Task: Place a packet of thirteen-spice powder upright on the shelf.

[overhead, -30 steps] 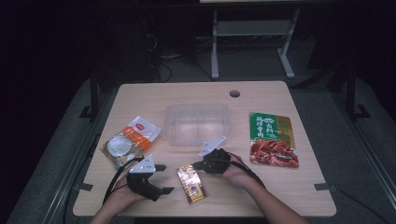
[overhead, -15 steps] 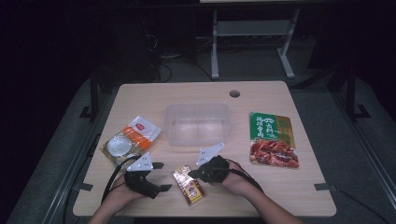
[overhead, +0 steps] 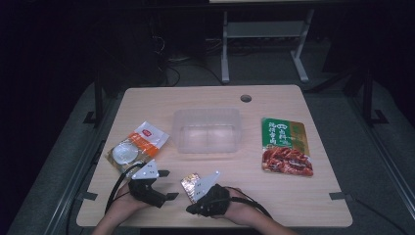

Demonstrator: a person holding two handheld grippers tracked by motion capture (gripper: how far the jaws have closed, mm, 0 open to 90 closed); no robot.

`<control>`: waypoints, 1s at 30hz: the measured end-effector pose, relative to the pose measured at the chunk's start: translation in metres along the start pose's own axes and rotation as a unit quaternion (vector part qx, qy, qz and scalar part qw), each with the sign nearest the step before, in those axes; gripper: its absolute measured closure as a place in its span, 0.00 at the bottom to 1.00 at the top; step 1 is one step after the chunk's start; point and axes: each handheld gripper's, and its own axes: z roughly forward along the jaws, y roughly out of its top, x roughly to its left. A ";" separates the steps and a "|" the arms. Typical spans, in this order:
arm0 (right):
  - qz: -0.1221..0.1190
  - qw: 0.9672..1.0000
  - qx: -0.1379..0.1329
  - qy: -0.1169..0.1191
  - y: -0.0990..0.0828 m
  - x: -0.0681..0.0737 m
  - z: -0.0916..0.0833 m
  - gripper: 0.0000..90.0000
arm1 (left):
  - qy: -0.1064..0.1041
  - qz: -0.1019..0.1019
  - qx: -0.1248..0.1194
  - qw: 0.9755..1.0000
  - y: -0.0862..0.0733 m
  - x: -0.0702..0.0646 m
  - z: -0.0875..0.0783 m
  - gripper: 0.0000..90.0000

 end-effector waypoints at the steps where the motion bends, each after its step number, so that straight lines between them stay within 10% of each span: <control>1: -0.003 1.000 0.011 -0.003 -0.002 0.001 0.001 1.00 | 0.000 -0.001 0.001 1.000 0.000 0.000 0.000 0.16; 16: 0.031 0.998 0.017 -0.055 -0.031 -0.015 -0.034 1.00 | -0.005 0.000 0.008 1.000 0.001 -0.002 0.005 0.16; 30: 0.094 0.987 0.025 -0.128 -0.057 -0.050 -0.059 1.00 | -0.013 0.003 0.014 1.000 0.002 -0.005 0.009 0.18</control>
